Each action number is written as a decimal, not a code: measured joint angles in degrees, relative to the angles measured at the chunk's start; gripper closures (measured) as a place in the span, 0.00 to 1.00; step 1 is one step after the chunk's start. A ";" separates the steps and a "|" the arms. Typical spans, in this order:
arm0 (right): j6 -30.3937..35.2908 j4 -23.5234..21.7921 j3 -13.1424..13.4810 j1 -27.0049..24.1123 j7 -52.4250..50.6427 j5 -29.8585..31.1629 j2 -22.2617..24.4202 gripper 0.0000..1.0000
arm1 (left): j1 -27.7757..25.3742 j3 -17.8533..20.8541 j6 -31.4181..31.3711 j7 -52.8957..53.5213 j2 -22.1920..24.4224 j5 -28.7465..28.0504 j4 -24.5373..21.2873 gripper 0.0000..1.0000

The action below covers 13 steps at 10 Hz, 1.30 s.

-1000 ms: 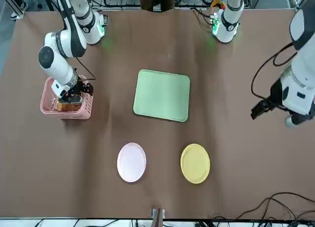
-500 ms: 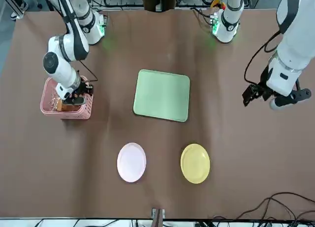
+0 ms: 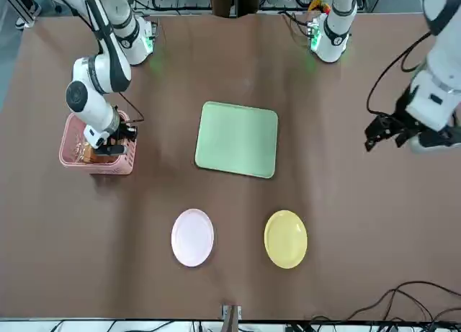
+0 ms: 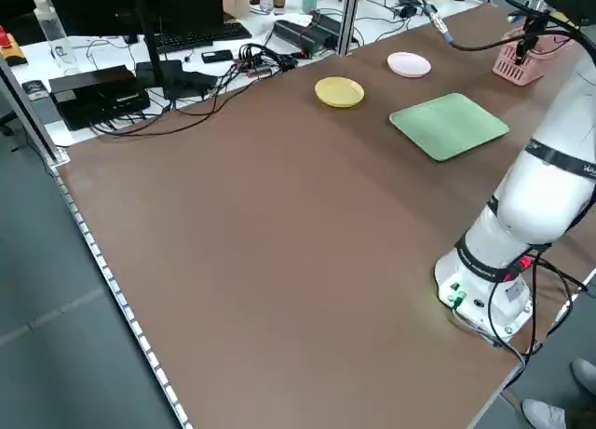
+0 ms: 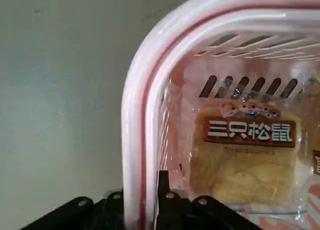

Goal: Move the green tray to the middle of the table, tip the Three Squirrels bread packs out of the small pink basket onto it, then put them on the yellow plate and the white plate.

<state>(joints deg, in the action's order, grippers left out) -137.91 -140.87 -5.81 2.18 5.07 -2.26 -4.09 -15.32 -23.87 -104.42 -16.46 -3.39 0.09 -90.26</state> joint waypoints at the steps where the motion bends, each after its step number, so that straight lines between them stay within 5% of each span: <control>1: 0.02 0.00 0.08 -0.01 0.06 0.00 -0.01 0.83 | -1.63 0.25 0.06 0.24 -0.08 0.06 0.89 0.00; 3: 0.16 0.02 0.22 -0.02 0.15 0.02 -0.02 0.93 | -4.19 0.38 1.92 0.83 -0.10 0.28 1.69 0.00; 7: 4.65 2.27 0.10 0.05 0.16 0.03 1.52 0.93 | -4.16 0.14 2.91 0.81 -0.02 0.30 2.16 0.00; 13: 24.32 20.24 -0.49 5.53 5.96 -3.91 6.03 0.93 | -3.11 -0.37 3.49 0.77 0.72 0.30 4.29 0.00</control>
<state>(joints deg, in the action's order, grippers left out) -113.59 -120.63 -6.30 7.71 11.03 -6.17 1.94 -18.43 -24.24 -100.93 -15.68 -2.67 0.39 -85.97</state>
